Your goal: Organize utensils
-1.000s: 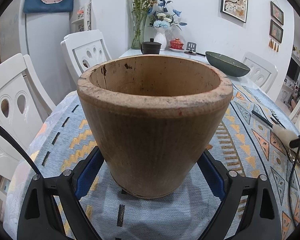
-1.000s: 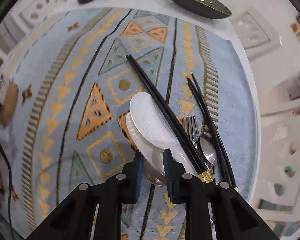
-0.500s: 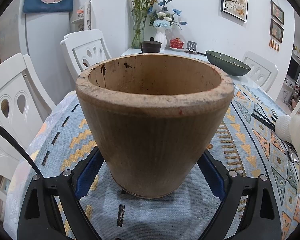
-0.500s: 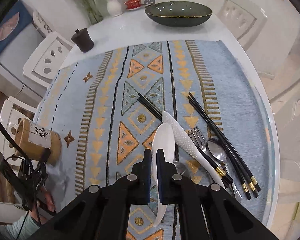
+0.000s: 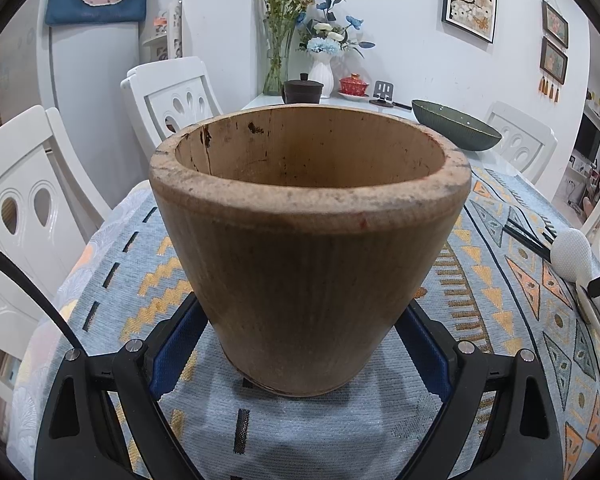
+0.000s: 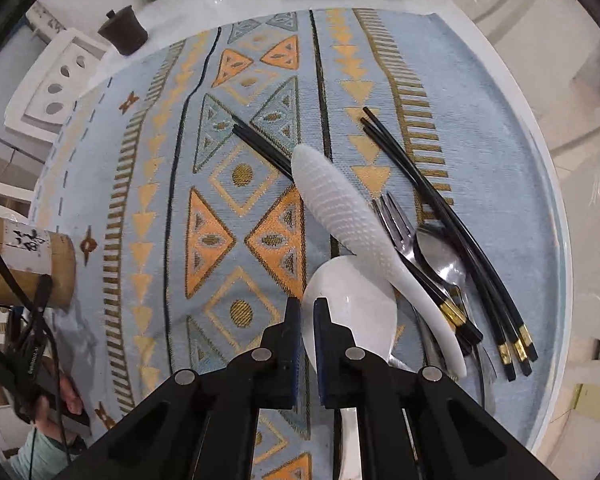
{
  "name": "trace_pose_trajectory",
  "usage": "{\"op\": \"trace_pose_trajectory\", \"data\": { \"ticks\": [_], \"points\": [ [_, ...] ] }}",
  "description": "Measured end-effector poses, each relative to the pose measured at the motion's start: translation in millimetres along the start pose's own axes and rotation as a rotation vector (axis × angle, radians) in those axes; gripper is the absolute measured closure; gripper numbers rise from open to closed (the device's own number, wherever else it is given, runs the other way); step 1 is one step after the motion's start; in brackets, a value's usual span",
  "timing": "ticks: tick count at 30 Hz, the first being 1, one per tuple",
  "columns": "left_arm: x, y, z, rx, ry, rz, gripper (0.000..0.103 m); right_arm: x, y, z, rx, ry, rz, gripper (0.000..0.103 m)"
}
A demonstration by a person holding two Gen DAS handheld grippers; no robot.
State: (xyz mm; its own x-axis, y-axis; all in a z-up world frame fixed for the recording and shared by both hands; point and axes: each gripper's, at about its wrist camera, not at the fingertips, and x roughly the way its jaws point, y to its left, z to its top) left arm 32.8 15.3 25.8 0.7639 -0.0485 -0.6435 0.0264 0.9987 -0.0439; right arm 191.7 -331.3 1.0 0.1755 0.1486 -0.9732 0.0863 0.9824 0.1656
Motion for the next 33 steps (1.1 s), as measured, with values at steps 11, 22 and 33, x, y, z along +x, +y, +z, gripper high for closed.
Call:
{"op": "trace_pose_trajectory", "data": {
  "ticks": [11,22,33],
  "points": [
    [3,1,-1,0.002,0.009,0.001,0.009,-12,-34,-7,0.108,0.013,0.098,0.052],
    [2,0,-3,0.004,0.015,0.004,0.009,15,-30,-23,0.094,0.101,0.085,0.052],
    [3,1,-1,0.004,0.016,0.004,0.009,24,-17,-18,0.181,0.121,0.070,0.056]
  ]
}}
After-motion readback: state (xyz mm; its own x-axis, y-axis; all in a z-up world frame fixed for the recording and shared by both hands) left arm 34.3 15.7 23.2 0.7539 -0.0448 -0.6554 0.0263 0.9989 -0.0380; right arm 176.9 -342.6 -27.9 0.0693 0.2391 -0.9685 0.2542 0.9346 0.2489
